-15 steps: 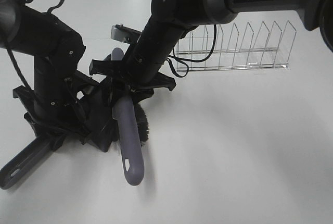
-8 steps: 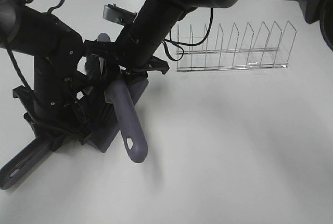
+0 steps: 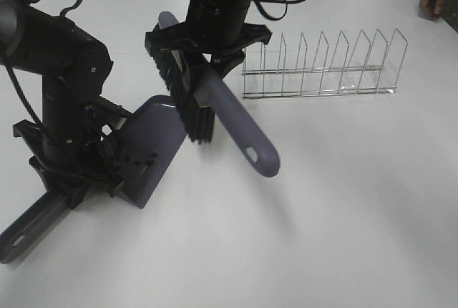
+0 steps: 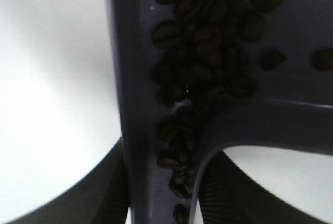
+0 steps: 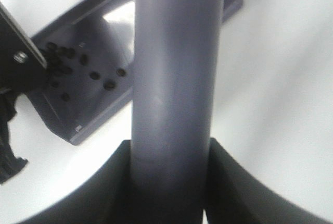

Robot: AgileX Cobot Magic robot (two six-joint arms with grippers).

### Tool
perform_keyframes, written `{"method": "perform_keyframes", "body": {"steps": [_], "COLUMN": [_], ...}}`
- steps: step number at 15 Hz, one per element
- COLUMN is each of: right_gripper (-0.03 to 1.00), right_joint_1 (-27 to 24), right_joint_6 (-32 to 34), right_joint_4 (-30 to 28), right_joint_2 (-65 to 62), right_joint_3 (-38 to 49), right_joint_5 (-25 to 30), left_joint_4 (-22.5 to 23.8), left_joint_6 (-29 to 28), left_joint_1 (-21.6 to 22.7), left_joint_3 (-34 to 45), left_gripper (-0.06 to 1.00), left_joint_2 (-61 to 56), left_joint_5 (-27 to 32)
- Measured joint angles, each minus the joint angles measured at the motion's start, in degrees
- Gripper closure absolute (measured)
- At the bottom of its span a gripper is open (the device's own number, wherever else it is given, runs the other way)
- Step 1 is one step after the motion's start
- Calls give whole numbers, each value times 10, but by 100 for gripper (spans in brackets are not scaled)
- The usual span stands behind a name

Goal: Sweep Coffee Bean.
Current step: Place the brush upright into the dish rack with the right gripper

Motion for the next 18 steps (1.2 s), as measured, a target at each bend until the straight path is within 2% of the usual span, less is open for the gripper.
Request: {"method": "perform_keyframes", "body": {"steps": [2, 6, 11, 13, 14, 18], "right_gripper": [65, 65, 65, 65, 65, 65], "right_joint_1": [0, 0, 0, 0, -6, -99], "right_joint_6": [6, 5, 7, 25, 45, 54], "right_joint_4": [-37, -45, -78, -114, -136, -112], "right_joint_2": [-29, -91, -226, -267, -286, -291], "right_joint_3": [-1, 29, 211, 292, 341, 415], "right_joint_5": [13, 14, 14, 18, 19, 2], "left_joint_4": [-29, -66, -80, -107, -128, -137], "left_joint_6": [0, 0, 1, 0, 0, 2], "left_joint_1": [24, 49, 51, 52, 52, 52], "left_joint_3": [0, 0, 0, 0, 0, 0], "left_gripper": [61, 61, 61, 61, 61, 61], "left_joint_2": [-1, -2, -2, -2, -3, -3], "left_joint_5": [3, 5, 5, 0, -5, -9]}}
